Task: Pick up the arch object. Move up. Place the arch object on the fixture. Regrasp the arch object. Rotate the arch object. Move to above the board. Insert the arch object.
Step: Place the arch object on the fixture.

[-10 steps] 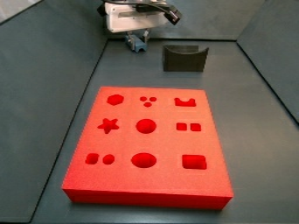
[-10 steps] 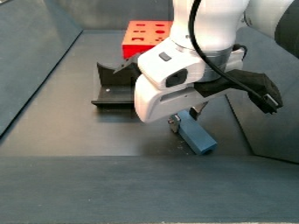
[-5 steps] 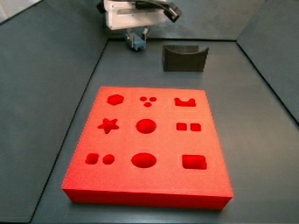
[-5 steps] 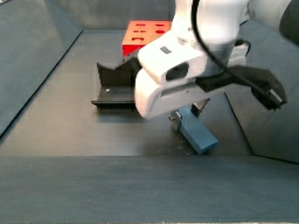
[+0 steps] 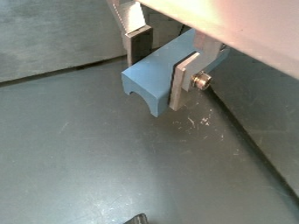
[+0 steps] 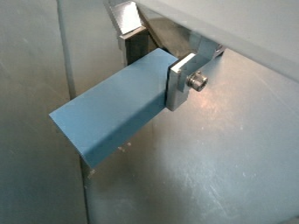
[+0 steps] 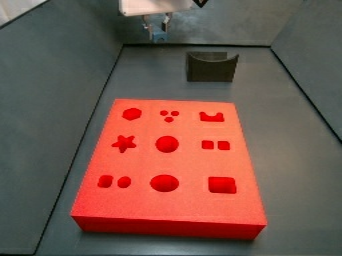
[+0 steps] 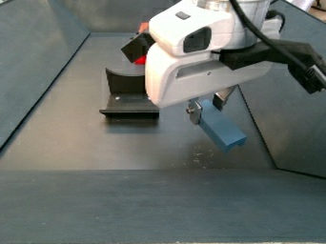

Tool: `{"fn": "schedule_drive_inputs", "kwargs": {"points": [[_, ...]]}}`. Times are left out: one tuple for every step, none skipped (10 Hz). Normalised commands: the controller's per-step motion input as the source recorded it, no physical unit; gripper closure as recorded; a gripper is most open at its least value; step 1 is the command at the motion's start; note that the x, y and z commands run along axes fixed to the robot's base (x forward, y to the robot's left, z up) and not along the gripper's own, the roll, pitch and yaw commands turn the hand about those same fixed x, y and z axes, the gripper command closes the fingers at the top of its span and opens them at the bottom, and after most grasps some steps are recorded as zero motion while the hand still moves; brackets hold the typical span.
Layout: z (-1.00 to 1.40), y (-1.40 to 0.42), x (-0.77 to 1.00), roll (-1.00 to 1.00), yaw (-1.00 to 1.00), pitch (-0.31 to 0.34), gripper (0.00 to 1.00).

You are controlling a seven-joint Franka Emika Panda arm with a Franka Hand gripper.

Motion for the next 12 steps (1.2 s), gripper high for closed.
{"fn": "schedule_drive_inputs", "kwargs": {"points": [[1.0,0.0,0.01,0.0,0.0,-0.008,1.0],[1.0,-0.01,-0.01,-0.02,0.01,0.017,1.0],[1.0,-0.01,-0.01,-0.03,0.01,0.016,1.0],[1.0,-0.01,-0.02,-0.05,0.01,0.012,1.0],[1.0,-0.02,-0.02,-0.06,0.01,0.01,1.0],[1.0,-0.02,-0.02,-0.07,0.01,0.009,1.0],[0.86,-0.02,-0.02,-0.09,0.01,0.01,1.0],[0.69,-0.01,-0.01,-0.1,0.01,0.013,1.0],[0.53,-0.01,0.0,-0.11,0.01,0.019,1.0],[0.31,0.0,0.01,-0.12,0.0,0.026,1.0],[-0.13,-1.0,0.42,-0.05,-1.0,0.062,1.0],[-0.17,-1.0,0.42,-0.05,-1.0,0.062,1.0]]}}
